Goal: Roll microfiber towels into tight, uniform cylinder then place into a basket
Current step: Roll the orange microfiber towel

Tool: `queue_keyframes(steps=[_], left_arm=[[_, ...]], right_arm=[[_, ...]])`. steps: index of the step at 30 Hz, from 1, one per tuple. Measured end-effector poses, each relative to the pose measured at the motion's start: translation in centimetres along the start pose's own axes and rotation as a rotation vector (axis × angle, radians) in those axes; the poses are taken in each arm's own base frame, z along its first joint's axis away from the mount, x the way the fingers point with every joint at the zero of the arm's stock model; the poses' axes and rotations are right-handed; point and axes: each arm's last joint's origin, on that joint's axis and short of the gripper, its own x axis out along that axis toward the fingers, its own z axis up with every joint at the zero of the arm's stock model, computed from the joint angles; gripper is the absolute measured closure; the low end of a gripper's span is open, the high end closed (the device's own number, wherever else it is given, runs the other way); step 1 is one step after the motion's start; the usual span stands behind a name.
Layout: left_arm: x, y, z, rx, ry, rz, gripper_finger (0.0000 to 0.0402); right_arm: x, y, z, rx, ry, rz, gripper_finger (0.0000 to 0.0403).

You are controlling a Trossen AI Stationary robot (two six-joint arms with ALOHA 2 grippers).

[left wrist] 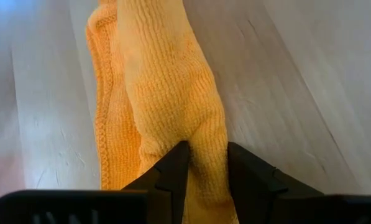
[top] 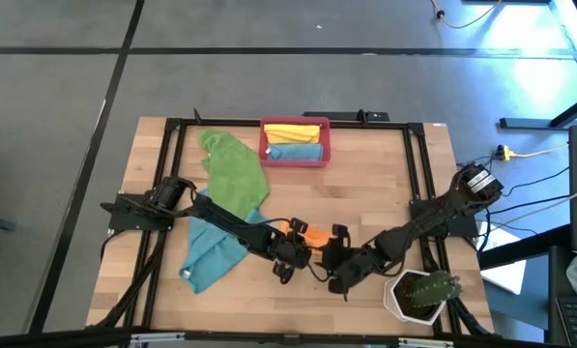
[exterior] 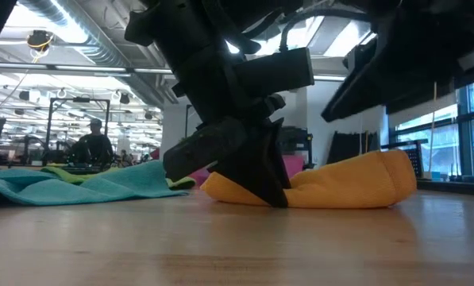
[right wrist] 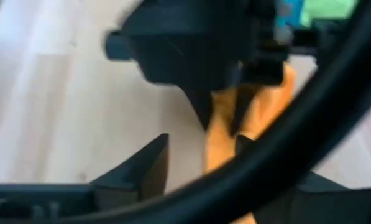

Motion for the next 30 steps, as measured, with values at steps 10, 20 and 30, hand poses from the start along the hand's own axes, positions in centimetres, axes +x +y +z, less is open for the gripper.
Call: queue_keyframes(steps=[10, 20, 30], left_arm=[[0.0, 0.0, 0.0, -0.001, 0.0, -0.002, 0.0302], [0.0, 0.1, 0.0, -0.002, -0.003, 0.014, 0.0301], [-1.0, 0.1, 0.4, 0.043, 0.018, 0.133, 0.0275]], right_arm=[[1.8, -1.7, -2.7, 0.071, 0.08, 0.032, 0.0393], [3.5, -5.3, -4.9, 0.242, 0.087, -0.043, 0.0398], [3.8, -6.4, -6.2, 0.371, 0.117, -0.071, 0.0397]])
